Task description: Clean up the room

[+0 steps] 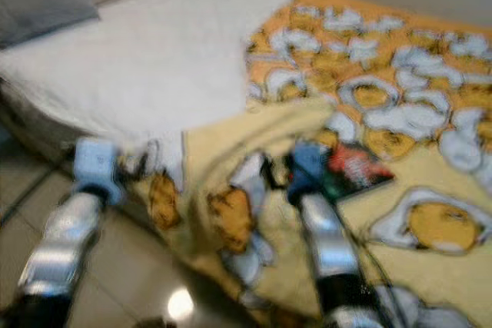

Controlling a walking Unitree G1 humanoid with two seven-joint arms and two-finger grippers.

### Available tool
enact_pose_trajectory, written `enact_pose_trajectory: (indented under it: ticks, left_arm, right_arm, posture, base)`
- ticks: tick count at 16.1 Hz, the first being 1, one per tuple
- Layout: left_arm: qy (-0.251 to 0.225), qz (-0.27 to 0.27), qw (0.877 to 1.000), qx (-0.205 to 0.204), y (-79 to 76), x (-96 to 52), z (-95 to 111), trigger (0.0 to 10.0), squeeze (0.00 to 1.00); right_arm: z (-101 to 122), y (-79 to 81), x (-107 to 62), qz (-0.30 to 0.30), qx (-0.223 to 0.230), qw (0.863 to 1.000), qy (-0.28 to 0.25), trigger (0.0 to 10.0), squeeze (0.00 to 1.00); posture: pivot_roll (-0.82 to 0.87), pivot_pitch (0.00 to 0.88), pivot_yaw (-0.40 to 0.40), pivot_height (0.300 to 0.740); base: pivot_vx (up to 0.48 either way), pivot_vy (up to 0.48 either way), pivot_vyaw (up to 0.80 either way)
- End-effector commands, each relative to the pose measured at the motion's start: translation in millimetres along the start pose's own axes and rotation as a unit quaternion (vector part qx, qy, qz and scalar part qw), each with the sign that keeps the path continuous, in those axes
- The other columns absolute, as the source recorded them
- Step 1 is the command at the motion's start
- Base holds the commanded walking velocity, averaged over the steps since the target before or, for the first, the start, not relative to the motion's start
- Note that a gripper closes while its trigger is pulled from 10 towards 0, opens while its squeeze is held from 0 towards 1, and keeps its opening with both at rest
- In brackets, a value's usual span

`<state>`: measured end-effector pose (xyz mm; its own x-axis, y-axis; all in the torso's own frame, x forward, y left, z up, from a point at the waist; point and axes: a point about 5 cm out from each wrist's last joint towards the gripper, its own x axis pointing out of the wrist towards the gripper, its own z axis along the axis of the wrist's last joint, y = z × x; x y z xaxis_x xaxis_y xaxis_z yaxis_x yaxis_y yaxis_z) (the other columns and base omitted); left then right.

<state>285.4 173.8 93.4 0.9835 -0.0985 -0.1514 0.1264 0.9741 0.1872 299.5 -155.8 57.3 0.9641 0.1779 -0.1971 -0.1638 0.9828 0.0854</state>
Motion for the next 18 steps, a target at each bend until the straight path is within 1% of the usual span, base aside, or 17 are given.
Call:
enact_pose_trajectory:
  ticks: [1,6,7,10,13,16,18]
  left_arm:
    - [0.001,0.012,1.0,0.01,9.5,-1.5,0.6,10.0,1.0]
    - [0.002,0.006,1.0,0.013,6.7,-2.1,-0.2,10.0,1.0]
    - [0.003,0.004,1.0,0.014,6.6,-2.7,-0.8,10.0,1.0]
    - [0.005,-0.006,1.0,0.027,5.0,-4.1,-2.8,10.0,1.0]
    - [0.006,-0.032,0.999,0.032,-3.0,-5.2,-5.0,10.0,1.0]
    - [0.004,-0.052,0.998,0.031,-7.6,-5.9,-5.0,10.0,1.0]
    - [0.005,-0.066,0.997,0.037,-10.3,-5.9,-5.4,10.0,1.0]
  right_arm:
    - [8.6,8.7,4.9,0.016,0.004,1.0,-0.018,10.0,1.0]
    - [6.1,11.1,3.9,0.031,0.002,0.999,-0.014,10.0,1.0]
    - [3.5,13.7,3.1,0.037,0.009,0.999,-0.009,10.0,1.0]
    - [0.6,16.7,2.0,0.049,0.004,0.999,-0.002,10.0,1.0]
    - [-0.5,17.2,1.0,0.056,0.007,0.998,0.003,10.0,1.0]
    - [0.8,17.6,1.9,0.058,0.011,0.998,0.004,10.0,1.0]
    - [1.1,15.9,3.0,0.05,0.023,0.998,0.009,10.0,1.0]
  posture:
    - [0.0,0.0,0.003,0.74]
    - [0.0,0.0,0.004,0.74]
    - [0.0,0.0,0.004,0.74]
    - [0.0,0.0,0.004,0.74]
    - [0.0,0.0,0.003,0.74]
    - [0.0,0.0,0.002,0.74]
    - [0.0,0.0,0.0,0.74]
  base:
    - [0.0,-0.386,0.8]
    - [0.0,-0.384,0.8]
    - [0.0,-0.382,0.0]
    - [0.0,-0.322,0.0]
    - [0.0,0.0,0.0]
    - [0.0,0.0,0.0]
    - [0.0,0.0,0.0]
